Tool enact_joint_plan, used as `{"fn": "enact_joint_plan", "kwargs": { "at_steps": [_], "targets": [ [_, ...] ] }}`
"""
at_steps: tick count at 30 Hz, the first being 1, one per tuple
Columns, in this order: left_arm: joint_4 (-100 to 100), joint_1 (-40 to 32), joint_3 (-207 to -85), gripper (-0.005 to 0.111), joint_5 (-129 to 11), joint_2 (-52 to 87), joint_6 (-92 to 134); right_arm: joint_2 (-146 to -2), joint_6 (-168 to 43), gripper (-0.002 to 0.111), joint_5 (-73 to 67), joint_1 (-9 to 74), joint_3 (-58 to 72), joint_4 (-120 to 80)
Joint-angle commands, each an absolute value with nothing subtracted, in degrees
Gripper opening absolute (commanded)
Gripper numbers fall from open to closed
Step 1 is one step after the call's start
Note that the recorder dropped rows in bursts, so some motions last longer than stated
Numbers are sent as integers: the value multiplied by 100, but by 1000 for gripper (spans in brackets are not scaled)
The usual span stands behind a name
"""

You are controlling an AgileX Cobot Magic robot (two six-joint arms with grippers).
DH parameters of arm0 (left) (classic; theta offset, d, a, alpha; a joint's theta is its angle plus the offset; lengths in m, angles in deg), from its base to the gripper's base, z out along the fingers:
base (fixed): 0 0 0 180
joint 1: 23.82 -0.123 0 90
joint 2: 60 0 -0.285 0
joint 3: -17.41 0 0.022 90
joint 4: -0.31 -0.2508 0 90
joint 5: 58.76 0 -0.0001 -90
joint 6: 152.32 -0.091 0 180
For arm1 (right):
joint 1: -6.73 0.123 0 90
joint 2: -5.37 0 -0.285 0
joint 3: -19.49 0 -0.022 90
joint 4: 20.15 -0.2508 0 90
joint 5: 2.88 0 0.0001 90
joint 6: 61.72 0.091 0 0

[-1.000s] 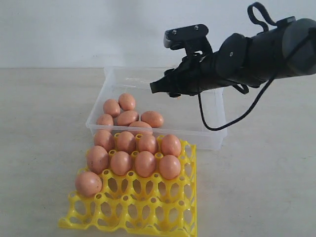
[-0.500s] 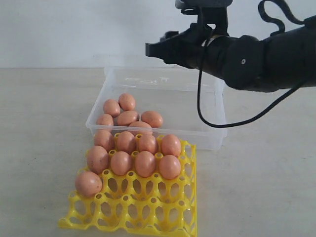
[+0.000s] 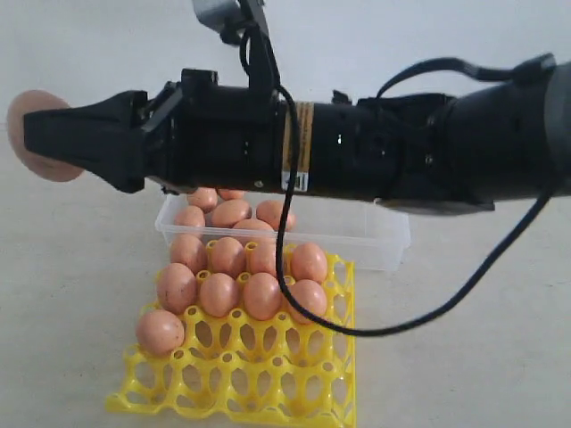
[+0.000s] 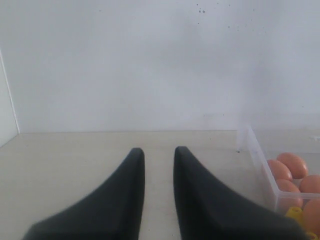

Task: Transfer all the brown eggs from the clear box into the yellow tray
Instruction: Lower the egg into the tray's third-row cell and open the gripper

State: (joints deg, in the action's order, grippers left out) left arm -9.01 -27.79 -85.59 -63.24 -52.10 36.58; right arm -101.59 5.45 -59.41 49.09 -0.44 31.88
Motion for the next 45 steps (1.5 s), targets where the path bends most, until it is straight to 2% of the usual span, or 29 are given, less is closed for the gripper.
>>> {"fn": "enact_joint_plan", "kwargs": {
  "at_steps": [1,5,14,23,32,34,38,40,45],
  "targets": [
    [-912,-2728,-8538,22,-6312,-5221,3684,-10107,-632,0,-5966,4959,-1315,1227],
    [-912,-2728,-8538,22,-6312,-5221,3684,-10107,-930,0,-5453,4972,-1990,1758],
    [-912,-2728,-8538,22,-6312,-5221,3684,-10144,-1130,0,-4096,5266,-1990,1892],
    [-912,-2728,-8538,22,-6312,-5221,3684,-10841,-1436,0,-3875,5256,-1641,1763],
    [-912,-2728,-8538,22,-6312,-5221,3684,-10906,-1652,0,-3731,5256,-1562,1763],
    [-912,-2728,-8538,22,-6312,-5221,3684,-10906,-1879,6,-3731,5256,-1562,1763],
    [-912,-2728,-8538,22,-6312,-5221,3684,-10906,-1921,47,-3742,5256,-1562,1763],
    [-912,-2728,-8538,22,-6312,-5221,3684,-10906,-1921,54,-3755,5256,-1562,1763],
    [-912,-2728,-8538,22,-6312,-5221,3684,-10906,-1921,54,-3755,5256,-1562,1763]
  ]
}}
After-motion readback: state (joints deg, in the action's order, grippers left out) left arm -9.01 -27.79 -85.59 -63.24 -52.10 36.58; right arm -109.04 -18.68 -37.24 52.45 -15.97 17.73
